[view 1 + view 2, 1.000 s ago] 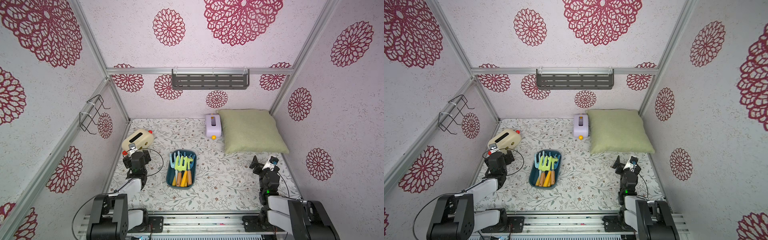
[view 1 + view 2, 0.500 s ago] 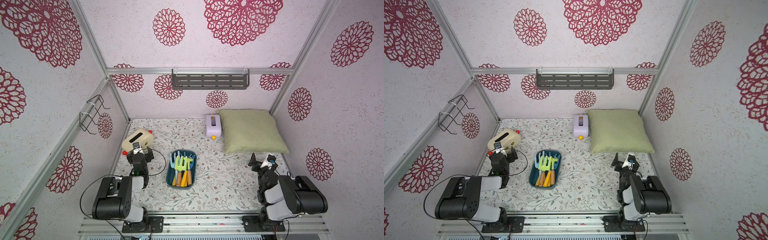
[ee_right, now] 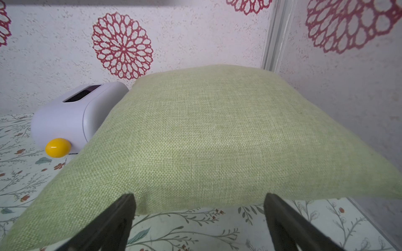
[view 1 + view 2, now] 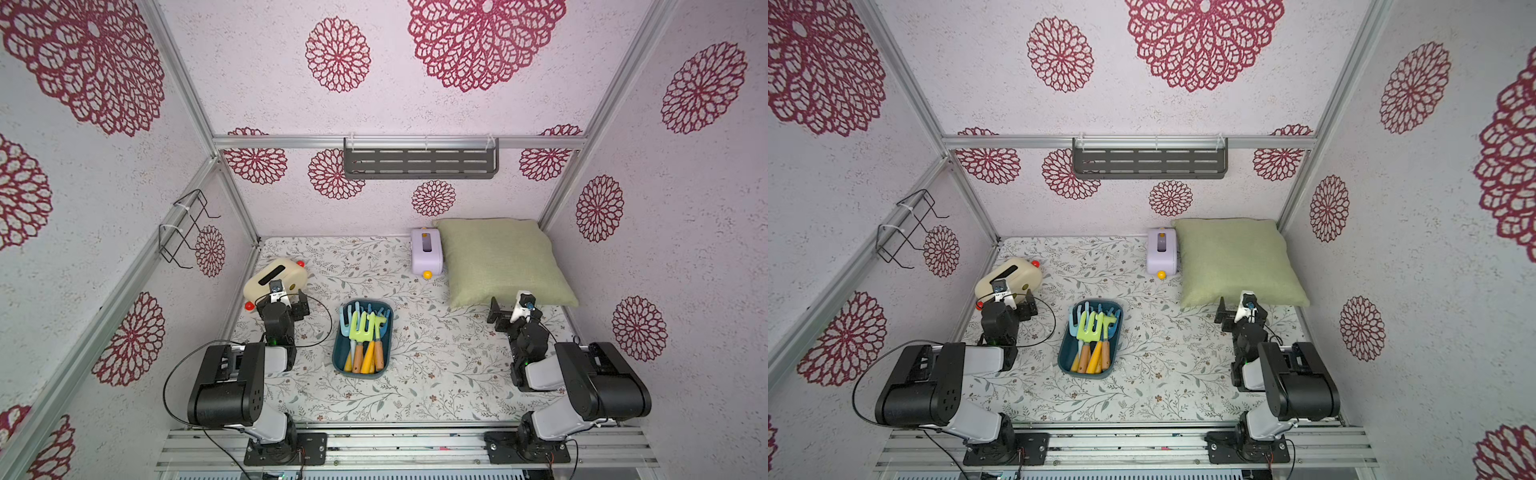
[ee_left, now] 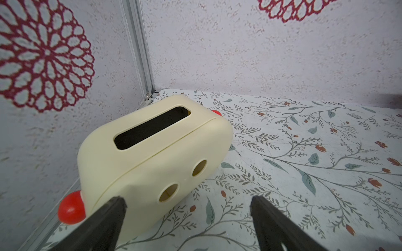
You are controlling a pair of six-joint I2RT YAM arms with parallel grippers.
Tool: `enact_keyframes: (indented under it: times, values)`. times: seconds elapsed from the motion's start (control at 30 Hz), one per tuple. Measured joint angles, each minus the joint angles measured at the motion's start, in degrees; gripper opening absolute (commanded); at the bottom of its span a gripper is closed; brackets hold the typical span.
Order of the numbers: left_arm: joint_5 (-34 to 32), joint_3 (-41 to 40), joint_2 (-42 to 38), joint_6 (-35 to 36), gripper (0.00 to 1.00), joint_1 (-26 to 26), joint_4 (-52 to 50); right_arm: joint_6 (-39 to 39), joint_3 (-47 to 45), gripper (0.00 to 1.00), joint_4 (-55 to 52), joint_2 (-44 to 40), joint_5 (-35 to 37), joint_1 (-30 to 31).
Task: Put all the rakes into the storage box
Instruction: Reset both arms
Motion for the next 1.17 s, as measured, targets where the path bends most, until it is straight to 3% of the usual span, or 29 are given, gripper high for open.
enact_keyframes:
  times: [1.17]
  values:
    - [0.68,0.00,0.00,-0.02,0.97,0.20,-0.50,-2.36,0.00,0.99,-2.34,0.00,-4.94,0.02]
